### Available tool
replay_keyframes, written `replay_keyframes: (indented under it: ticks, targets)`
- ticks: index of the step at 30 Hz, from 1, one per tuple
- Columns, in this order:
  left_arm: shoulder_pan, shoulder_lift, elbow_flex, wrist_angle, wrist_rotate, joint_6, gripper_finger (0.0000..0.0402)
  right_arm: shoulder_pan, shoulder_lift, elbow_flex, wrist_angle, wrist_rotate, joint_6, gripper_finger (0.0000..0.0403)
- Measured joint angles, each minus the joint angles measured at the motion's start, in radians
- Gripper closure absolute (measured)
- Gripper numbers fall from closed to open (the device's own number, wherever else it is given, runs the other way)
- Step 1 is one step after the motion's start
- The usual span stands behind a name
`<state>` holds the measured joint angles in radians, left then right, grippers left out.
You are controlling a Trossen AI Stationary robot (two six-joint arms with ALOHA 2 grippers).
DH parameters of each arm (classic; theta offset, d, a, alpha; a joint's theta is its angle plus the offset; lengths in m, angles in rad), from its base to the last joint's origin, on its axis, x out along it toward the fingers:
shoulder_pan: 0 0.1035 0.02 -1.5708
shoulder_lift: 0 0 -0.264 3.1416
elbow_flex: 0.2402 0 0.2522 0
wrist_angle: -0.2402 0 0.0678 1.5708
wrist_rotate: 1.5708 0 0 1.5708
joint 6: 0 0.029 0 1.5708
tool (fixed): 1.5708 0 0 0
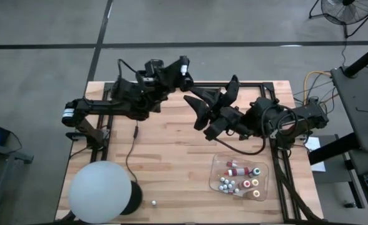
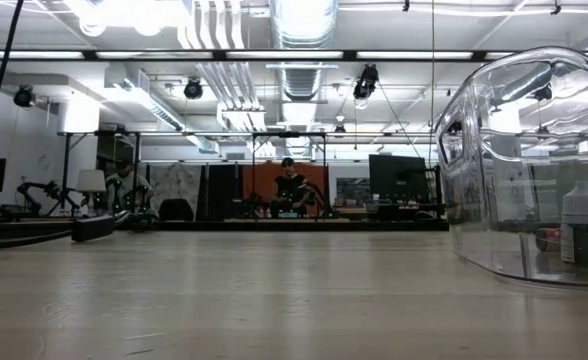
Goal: Pick & Place food coloring
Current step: Put the pink food color into the transparent bin
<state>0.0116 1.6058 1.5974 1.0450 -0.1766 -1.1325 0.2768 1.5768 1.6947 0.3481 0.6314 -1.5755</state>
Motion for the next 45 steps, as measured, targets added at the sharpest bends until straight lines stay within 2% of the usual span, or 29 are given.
replay_keyframes:
  ticks: [5, 8, 11, 17, 23, 28, 37, 45]
  targets:
    - [0.0, -0.003, 0.001, -0.044, -0.025, -0.024, 0.035, 0.01, -0.007, 0.011, 0.0, 0.054, -0.017, 0.0232]
    - [0.006, -0.018, 0.002, -0.184, -0.024, -0.141, 0.035, 0.024, -0.012, 0.024, -0.004, 0.085, -0.106, 0.0232]
    - [0.006, -0.038, 0.002, -0.298, -0.026, -0.128, 0.035, 0.036, -0.015, 0.052, -0.095, 0.111, -0.104, 0.0232]
    - [0.002, -0.04, 0.003, -0.312, -0.072, -0.122, 0.035, 0.071, -0.016, 0.073, -0.241, 0.242, -0.106, 0.0232]
    - [-0.02, -0.04, 0.003, -0.349, -0.178, -0.122, 0.035, 0.068, -0.015, 0.072, -0.303, 0.27, -0.114, 0.0232]
    - [-0.019, -0.04, 0.002, -0.421, -0.201, -0.162, 0.035, 0.059, -0.012, 0.077, -0.311, 0.269, -0.215, 0.0232]
    - [-0.018, -0.039, 0.001, -0.529, -0.217, -0.221, 0.035, 0.022, -0.013, 0.082, -0.31, 0.291, -0.283, 0.0232]
    - [-0.01, -0.04, 0.001, -0.593, -0.216, -0.241, 0.035, 0.013, -0.013, 0.082, -0.315, 0.417, -0.279, 0.0232]
